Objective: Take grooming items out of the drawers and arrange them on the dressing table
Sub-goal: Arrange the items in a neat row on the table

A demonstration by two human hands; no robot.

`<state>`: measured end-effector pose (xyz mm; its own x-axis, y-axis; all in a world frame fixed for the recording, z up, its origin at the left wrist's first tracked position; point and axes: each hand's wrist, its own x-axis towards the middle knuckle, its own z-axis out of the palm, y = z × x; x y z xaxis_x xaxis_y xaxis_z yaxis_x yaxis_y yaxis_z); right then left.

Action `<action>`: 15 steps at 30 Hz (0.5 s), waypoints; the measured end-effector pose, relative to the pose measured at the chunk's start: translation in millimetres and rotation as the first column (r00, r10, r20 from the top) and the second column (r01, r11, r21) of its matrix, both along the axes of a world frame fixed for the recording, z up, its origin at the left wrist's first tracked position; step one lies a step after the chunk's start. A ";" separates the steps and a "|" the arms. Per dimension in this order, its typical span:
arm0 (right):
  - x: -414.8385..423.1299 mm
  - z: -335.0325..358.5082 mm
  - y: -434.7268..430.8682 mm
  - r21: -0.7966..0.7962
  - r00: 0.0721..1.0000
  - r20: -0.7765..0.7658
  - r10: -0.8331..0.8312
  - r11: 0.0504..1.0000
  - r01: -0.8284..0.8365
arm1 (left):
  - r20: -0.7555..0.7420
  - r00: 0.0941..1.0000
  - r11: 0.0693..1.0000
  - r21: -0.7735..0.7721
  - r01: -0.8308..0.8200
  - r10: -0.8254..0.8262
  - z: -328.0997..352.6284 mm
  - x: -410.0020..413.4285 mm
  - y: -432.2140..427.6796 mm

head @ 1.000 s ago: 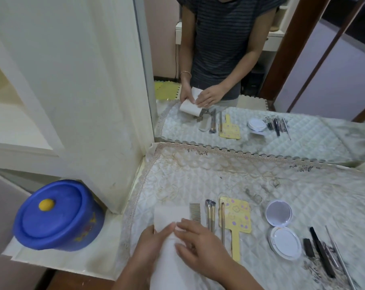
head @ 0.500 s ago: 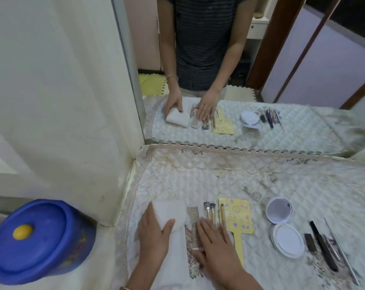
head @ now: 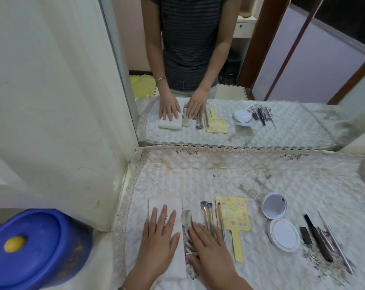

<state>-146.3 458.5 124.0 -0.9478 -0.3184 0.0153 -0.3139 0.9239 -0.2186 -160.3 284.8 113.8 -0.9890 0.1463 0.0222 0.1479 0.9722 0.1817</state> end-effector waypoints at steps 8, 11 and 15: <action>4.9 16.1 8.3 -0.116 0.998 -0.048 -0.033 0.993 0.027 | 0.022 1.000 1.000 0.006 0.021 -0.022 10.9 -1.5 1.6; 7.9 18.8 20.3 -0.204 0.987 -0.009 -0.162 0.966 0.157 | -0.012 0.992 0.992 -0.023 0.124 -0.124 19.3 4.8 14.5; 6.4 18.0 25.6 -0.256 0.973 0.078 -0.219 0.938 0.232 | 0.007 0.985 0.983 -0.062 0.173 -0.173 13.9 9.6 27.0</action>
